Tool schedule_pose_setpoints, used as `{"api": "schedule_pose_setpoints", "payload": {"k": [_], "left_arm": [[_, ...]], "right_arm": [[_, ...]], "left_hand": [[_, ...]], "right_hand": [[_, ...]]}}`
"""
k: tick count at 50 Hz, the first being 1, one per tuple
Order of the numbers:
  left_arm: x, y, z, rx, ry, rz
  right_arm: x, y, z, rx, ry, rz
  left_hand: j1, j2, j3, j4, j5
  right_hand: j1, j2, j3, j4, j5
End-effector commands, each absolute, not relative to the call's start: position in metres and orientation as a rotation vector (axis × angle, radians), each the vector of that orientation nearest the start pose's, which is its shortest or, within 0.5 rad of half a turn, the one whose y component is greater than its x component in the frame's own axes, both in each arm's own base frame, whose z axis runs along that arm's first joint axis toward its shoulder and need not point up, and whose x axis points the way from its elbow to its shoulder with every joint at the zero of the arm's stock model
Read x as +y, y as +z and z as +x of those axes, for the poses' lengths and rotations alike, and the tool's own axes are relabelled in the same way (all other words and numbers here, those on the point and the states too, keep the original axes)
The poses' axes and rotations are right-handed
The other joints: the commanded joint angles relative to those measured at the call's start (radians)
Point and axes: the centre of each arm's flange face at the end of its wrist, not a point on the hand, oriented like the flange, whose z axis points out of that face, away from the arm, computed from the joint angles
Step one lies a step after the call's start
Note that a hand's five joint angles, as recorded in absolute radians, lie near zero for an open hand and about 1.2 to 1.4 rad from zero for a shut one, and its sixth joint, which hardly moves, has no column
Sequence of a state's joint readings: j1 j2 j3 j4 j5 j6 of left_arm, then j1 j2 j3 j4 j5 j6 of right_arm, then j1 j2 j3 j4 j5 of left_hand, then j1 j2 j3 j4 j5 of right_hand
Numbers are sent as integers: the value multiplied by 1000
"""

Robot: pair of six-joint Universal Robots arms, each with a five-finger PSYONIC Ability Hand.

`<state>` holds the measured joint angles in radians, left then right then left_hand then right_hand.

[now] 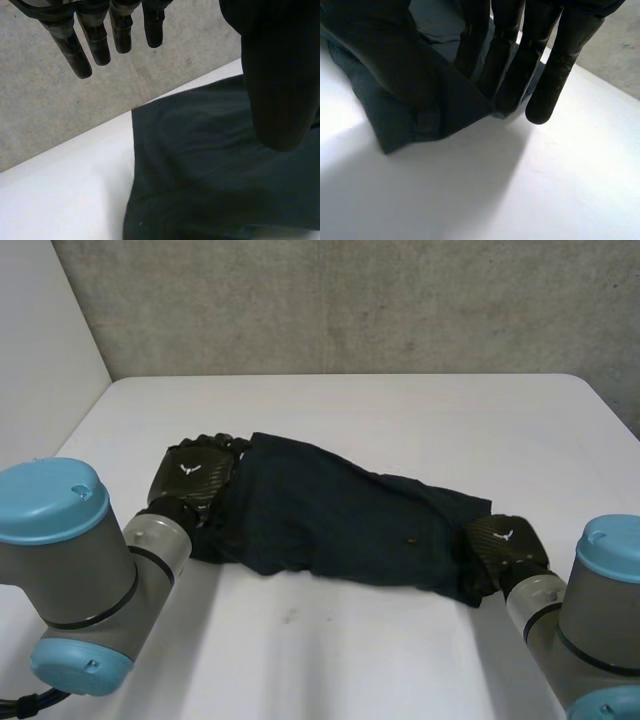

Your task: Fold the shorts.

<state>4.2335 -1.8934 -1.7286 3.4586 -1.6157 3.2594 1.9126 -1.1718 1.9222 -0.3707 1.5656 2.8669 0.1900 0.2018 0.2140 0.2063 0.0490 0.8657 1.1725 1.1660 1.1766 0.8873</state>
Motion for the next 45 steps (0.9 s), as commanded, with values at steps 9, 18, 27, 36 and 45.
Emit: {"api": "schedule_pose_setpoints", "payload": {"k": [9, 18, 27, 36, 45], "left_arm": [[-238, 204, -266, 2452, -2157, 696], [-241, 208, -257, 2449, -2146, 655], [-242, 212, -254, 2437, -2157, 639], [-246, 212, -251, 2436, -2154, 620], [-253, 219, -250, 2400, -2189, 606]], "right_arm": [[-280, 169, 191, 2555, -1963, -1389], [-259, 216, 270, 2082, -2171, -1782], [-190, 200, 375, 1493, -2107, -2023], [-135, 142, 413, 1122, -1781, -2134], [-137, 194, 411, 1144, -1871, -1908]], "left_hand": [[-12, -24, -36, -28, -45], [-15, -26, -39, -31, -48], [-15, -26, -39, -31, -48], [-15, -26, -39, -31, -48], [-15, -26, -39, -31, -48]], "right_hand": [[531, 224, 230, 220, 334], [531, 224, 230, 220, 334], [531, 224, 230, 220, 334], [531, 224, 230, 220, 334], [-691, -998, -991, -1002, -887]]}}
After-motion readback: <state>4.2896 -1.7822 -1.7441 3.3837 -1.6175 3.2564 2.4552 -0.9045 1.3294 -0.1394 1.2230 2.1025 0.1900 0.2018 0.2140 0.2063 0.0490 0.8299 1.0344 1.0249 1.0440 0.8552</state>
